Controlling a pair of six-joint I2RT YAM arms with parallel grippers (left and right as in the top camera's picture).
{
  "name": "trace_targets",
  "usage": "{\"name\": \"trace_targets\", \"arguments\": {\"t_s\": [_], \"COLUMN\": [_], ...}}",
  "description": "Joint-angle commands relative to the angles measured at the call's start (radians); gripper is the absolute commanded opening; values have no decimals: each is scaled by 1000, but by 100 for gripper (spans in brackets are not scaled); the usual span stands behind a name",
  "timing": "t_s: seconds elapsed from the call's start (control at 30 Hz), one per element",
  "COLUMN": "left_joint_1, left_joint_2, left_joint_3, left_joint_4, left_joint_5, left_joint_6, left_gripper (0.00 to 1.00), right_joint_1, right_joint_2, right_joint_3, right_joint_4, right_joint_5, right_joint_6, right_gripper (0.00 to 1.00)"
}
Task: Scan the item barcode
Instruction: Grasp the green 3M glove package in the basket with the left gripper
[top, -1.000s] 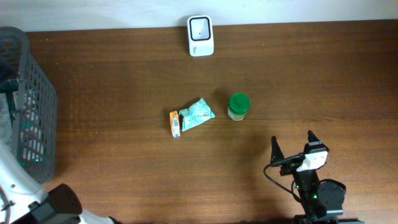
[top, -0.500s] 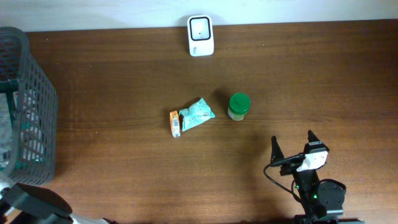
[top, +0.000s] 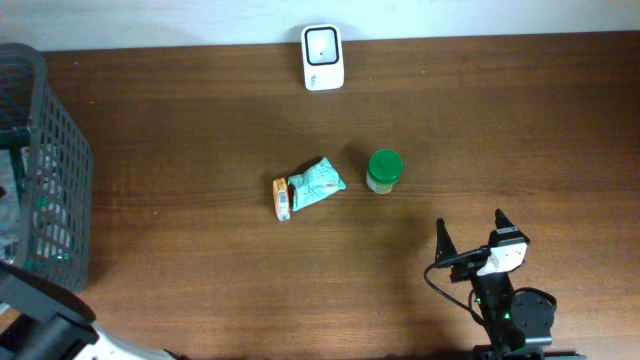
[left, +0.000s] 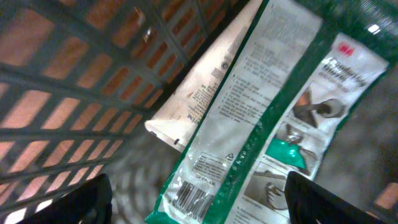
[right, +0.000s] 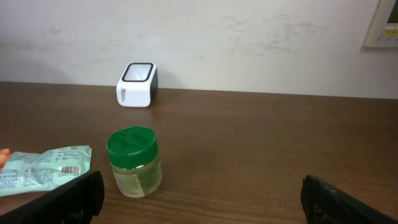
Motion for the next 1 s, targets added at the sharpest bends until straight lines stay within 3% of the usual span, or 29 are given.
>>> {"name": "trace_targets", "arguments": {"t_s": [0.0, 0.37, 0.43, 0.5, 0.53, 0.57, 0.6, 0.67, 0.7, 0.97], "left_joint_1": [20, 33, 33, 33, 32, 32, 32, 32, 32, -22], "left_joint_2": [69, 283, 316, 330, 334, 334, 334, 334, 334, 248], "left_joint_3": [-10, -10, -10, -10, -10, -10, -10, -10, -10, 80], "left_joint_4": [1, -21, -23, -23, -23, -26, -29, -38, -45, -140], "left_joint_5": [10, 11, 11, 11, 12, 12, 14, 13, 14, 169], "left_joint_6": [51, 80, 80, 80, 80, 80, 80, 80, 80, 80], "left_gripper": [84, 84, 74, 58, 45, 24, 16, 10, 2, 0], "right_joint_1": [1, 1, 1, 1, 1, 1, 1, 1, 1, 1], "right_joint_2": [-7, -7, -7, -7, -7, -8, -7, -8, -7, -7], "right_joint_3": [-7, -7, -7, -7, -7, -7, -7, -7, -7, -7], "right_joint_4": [-2, -2, -2, -2, -2, -2, -2, -2, -1, -2], "right_joint_5": [-10, -9, -10, -10, -9, -10, -10, -9, -10, -10], "right_joint_6": [-3, -3, -3, -3, -3, -3, -3, -3, -3, -3], "right_gripper": [98, 98, 98, 98, 98, 98, 99, 98, 98, 98]}}
